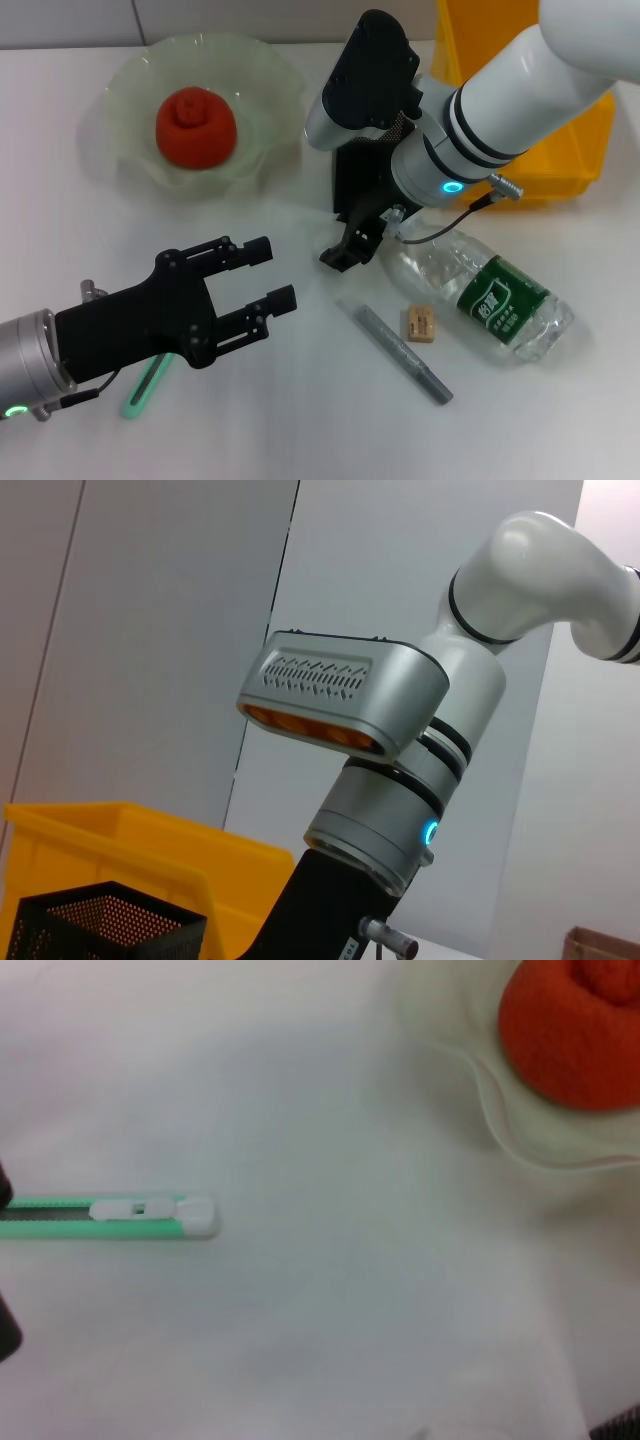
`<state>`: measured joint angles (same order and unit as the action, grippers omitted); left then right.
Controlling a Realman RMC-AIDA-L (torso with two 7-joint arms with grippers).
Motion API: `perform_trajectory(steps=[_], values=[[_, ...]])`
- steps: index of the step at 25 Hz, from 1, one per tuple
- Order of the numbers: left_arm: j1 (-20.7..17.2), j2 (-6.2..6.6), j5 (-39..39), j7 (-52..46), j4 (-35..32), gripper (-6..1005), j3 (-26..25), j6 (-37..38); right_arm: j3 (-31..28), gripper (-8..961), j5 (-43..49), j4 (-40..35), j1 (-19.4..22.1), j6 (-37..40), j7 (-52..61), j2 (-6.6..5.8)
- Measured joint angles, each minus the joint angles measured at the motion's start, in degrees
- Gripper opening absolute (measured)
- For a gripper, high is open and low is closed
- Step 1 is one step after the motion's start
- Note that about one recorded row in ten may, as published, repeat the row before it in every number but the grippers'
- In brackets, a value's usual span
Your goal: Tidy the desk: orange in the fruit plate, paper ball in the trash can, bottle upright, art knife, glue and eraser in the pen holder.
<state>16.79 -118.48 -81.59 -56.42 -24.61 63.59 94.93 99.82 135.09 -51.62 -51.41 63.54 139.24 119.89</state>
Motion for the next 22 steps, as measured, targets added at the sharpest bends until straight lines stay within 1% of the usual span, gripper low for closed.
perform_trajectory(steps=[6,9,12,13,14,16,17,18,19,20,22], values=[[-0.08,0.00,0.08,0.00,0.00,607,-0.07,0.02,0.03,531,-0.14,-0.58,0.38,-0.06,0.00,0.00],[-0.04,0.01,0.11,0.00,0.00,607,-0.08,0.00,-0.04,504,-0.84,-4.26,2.66,0.19,-0.01,-0.02],[-0.05,0.00,0.14,0.00,0.00,607,-0.07,0.00,-0.28,484,-2.40,-13.01,8.38,0.20,-0.66,-0.30],[-0.09,0.00,0.14,0.00,0.00,607,-0.05,-0.01,-0.98,484,-3.60,-19.82,13.33,-0.30,-2.48,-0.30],[-0.09,0.00,0.14,0.00,0.00,607,-0.05,-0.01,-0.98,483,-3.60,-19.82,13.33,-0.30,-2.48,-0.30],[-0.12,0.01,0.16,0.00,0.01,607,-0.08,-0.01,-1.56,483,-6.18,-24.47,17.67,-1.13,-5.16,-0.24],[-0.12,0.01,0.16,0.00,0.01,607,-0.08,-0.01,-1.95,482,-8.55,-26.67,20.14,-1.72,-6.95,-0.27],[-0.13,0.01,0.17,0.00,0.00,607,-0.10,-0.01,-3.36,482,-15.03,-29.39,24.29,-2.31,-12.13,-0.36],[-0.11,0.00,0.20,0.00,0.00,607,-0.11,-0.01,-3.36,482,-15.03,-29.39,24.29,-2.31,-12.13,-0.36],[-0.11,0.00,0.21,0.00,0.00,607,-0.12,-0.01,-4.78,481,-19.99,-30.30,26.56,-2.35,-16.00,-0.39],[-0.08,0.00,0.21,0.00,0.01,607,-0.12,-0.01,-7.37,481,-28.78,-30.44,29.61,-1.82,-22.52,-0.40]])
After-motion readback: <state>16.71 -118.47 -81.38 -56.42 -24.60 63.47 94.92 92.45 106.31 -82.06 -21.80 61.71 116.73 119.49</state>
